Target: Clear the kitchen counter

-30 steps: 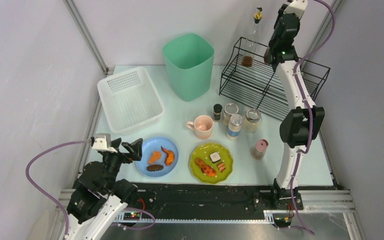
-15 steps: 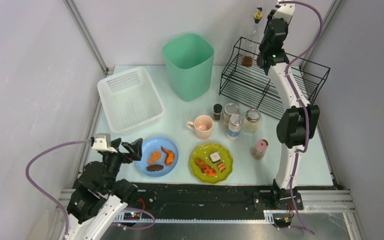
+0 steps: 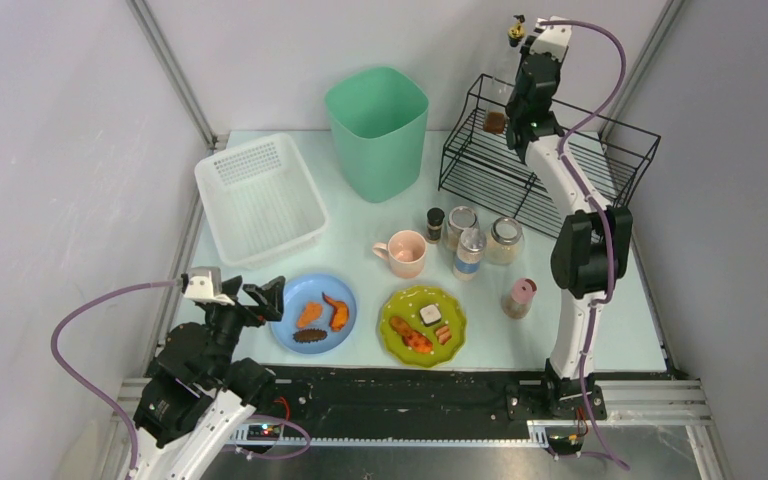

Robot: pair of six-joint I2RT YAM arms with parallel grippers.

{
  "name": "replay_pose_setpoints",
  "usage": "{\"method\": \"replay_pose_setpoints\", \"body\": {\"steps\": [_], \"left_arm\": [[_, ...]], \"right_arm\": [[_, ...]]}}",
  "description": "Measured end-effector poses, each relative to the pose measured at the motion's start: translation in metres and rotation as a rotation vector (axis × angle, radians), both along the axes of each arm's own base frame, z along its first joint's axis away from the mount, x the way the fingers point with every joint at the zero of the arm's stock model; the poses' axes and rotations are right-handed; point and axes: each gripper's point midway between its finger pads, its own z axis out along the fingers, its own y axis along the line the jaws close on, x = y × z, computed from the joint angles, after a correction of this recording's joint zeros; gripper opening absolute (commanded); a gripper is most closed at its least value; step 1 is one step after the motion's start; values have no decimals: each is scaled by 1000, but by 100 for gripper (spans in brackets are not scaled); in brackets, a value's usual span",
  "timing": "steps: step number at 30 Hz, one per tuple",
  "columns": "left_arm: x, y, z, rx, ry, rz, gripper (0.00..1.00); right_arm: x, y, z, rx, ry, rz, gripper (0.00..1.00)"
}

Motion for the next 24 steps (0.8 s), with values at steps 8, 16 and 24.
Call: {"method": "replay_pose_setpoints", "body": {"steps": [8, 16, 24], "left_arm": [[0, 0, 0, 0, 0, 0, 98], [0, 0, 0, 0, 0, 0, 98], [0, 0, 0, 0, 0, -1, 98]], "right_arm": [[-10, -1, 1, 0, -32, -10, 48], [-24, -2, 4, -11, -23, -13, 70], [-61, -4, 49, -6, -76, 1, 75]]}}
